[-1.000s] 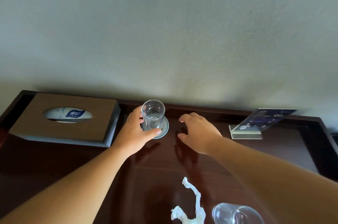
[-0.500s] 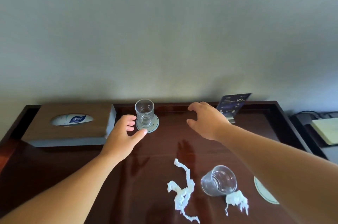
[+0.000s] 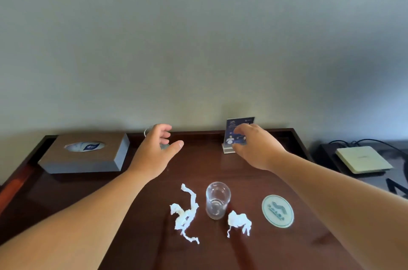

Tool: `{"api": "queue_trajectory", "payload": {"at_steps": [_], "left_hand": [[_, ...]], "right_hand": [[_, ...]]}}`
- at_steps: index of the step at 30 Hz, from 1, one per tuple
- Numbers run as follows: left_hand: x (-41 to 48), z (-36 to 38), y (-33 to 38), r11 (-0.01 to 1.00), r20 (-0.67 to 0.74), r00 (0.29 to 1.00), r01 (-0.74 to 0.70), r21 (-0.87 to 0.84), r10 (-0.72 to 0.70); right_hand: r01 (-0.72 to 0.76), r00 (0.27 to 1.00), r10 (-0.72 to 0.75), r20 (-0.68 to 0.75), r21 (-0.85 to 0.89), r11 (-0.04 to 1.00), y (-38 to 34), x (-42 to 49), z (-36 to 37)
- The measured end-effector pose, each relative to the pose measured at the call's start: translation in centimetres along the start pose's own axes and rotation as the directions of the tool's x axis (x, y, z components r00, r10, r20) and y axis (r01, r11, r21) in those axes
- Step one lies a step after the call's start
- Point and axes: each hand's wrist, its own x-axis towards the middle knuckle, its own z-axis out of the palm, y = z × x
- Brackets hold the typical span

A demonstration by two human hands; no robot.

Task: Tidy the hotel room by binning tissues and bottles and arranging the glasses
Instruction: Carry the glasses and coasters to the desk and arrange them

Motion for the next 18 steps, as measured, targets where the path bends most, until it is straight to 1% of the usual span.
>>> {"api": "queue_trajectory", "payload": {"at_steps": [4,8,13,18], "left_hand": [[-2.6,2.0,4.5,0.999,-0.01,0.999,-0.053,0.014,0.053],[-4.8,3.8,7.3,0.996,0.022,0.996,-0.085,0.024,0.084],[-6.4,5.6,8.4,0.994,0.06,0.993,-0.107,0.018,0.106],[-6.5,5.7,8.1,0.993,0.076,0.991,-0.115,0.01,0.114]], "right_hand": [[0.004,1.0,-0.004,-0.021,0.015,1.0,2.6,-3.5,-2.4],[-0.004,0.999,0.005,-0.032,0.032,0.999,4.4,-6.4,-3.6],[-0.036,0.998,0.037,-0.043,0.028,0.999,6.1,-9.2,-3.7],[-0.08,0.994,0.081,-0.069,0.021,0.997,6.8,-10.6,-3.7]]}}
